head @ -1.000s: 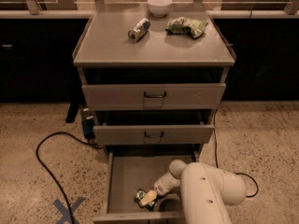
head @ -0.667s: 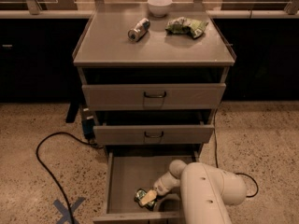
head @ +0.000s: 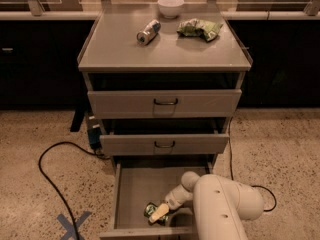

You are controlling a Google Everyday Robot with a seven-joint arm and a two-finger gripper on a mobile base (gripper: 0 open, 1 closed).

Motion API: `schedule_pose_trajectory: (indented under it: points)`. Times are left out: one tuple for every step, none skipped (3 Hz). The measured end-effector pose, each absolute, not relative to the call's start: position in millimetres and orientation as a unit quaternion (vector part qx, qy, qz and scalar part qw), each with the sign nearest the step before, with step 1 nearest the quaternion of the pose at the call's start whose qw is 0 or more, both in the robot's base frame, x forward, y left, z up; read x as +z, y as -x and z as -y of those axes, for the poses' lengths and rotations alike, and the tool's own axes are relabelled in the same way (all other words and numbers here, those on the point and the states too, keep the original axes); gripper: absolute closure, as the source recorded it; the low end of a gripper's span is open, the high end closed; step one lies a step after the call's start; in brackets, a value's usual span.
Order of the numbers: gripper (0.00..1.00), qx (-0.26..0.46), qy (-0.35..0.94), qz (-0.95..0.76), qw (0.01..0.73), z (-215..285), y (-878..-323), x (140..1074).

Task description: Place green can into bottom drawer

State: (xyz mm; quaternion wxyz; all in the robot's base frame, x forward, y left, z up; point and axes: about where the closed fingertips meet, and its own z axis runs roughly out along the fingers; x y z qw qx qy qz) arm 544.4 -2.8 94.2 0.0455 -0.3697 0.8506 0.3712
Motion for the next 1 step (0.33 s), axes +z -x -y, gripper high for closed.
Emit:
schedule_pose_trajectory:
  points:
    - [0.00,0.371,0.370,-0.851,0.045,2.8,-544.4,94.2]
